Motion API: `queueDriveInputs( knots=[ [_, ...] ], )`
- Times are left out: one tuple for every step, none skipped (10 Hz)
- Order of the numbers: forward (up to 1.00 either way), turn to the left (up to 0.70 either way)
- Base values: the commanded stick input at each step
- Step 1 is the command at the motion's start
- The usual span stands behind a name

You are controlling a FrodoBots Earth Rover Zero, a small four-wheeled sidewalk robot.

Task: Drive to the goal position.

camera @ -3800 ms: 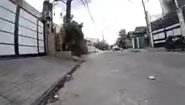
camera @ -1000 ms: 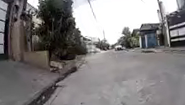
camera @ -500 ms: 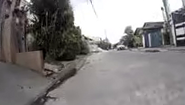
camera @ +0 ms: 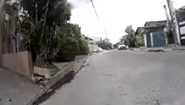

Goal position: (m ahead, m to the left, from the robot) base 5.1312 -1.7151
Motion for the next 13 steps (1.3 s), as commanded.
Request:
queueDriveInputs(
  knots=[
    [1.00, 0.00],
    [1.00, 0.00],
    [1.00, 0.00],
    [1.00, 0.00],
    [1.00, 0.00],
    [1.00, 0.00],
    [1.00, 0.00],
    [1.00, 0.00],
    [1.00, 0.00],
    [1.00, 0.00],
    [1.00, 0.00],
    [1.00, 0.00],
    [1.00, 0.00]
  ],
)
